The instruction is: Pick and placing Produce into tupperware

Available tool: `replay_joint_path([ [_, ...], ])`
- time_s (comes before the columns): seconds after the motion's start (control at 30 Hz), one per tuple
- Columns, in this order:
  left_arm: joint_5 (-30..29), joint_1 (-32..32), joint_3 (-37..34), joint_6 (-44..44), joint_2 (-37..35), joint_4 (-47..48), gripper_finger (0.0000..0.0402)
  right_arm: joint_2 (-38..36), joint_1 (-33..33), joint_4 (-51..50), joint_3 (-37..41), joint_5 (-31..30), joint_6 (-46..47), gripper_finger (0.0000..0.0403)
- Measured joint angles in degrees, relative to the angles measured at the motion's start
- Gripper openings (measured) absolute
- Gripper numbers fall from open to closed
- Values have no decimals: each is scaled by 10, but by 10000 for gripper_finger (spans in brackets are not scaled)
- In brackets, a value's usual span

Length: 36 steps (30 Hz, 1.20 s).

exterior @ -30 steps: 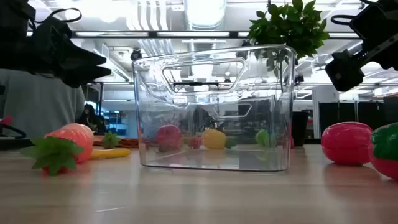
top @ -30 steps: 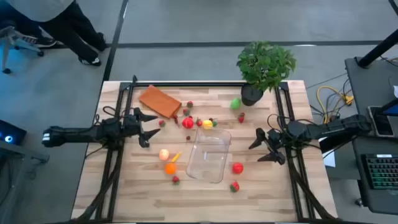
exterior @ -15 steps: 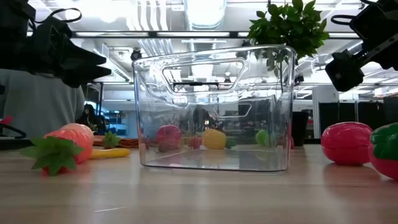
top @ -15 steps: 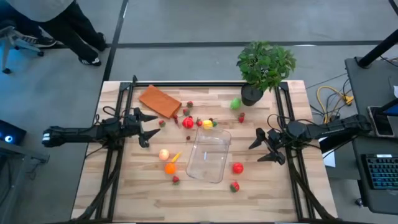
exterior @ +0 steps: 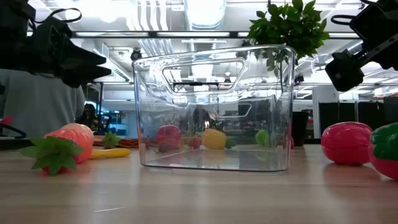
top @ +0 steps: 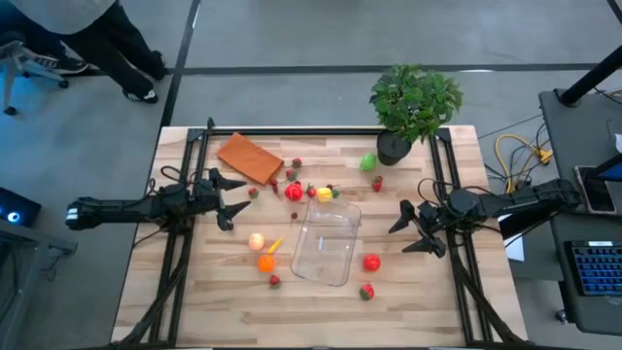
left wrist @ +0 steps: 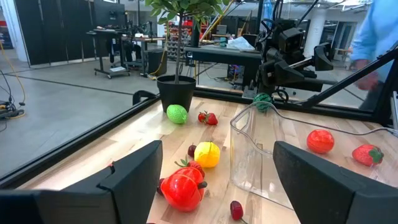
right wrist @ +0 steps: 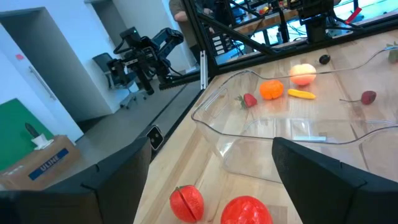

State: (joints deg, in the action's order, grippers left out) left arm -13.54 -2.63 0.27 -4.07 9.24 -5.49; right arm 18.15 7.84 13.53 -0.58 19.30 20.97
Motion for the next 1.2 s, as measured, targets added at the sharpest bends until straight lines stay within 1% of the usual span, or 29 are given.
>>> replay_joint_path([
  [0.77, 0, 0, 0, 0, 0, 0, 293, 0, 0, 4, 0, 0, 0, 328],
  [0.8, 0, 0, 0, 0, 0, 0, 293, 0, 0, 11, 0, -7, -13, 328],
  [0.87, 0, 0, 0, 0, 0, 0, 293, 0, 0, 33, 0, -52, -60, 328],
  [0.93, 0, 0, 0, 0, 0, 0, 293, 0, 0, 65, 0, -121, -86, 328],
  [1.03, 0, 0, 0, 0, 0, 0, 293, 0, 0, 141, 0, -227, -92, 328],
  [1.13, 0, 0, 0, 0, 0, 0, 293, 0, 0, 173, 0, -325, -110, 328],
  [1.17, 0, 0, 0, 0, 0, 0, 293, 0, 0, 190, 0, -349, -110, 328],
  [1.2, 0, 0, 0, 0, 0, 0, 293, 0, 0, 210, 0, -358, -110, 328],
])
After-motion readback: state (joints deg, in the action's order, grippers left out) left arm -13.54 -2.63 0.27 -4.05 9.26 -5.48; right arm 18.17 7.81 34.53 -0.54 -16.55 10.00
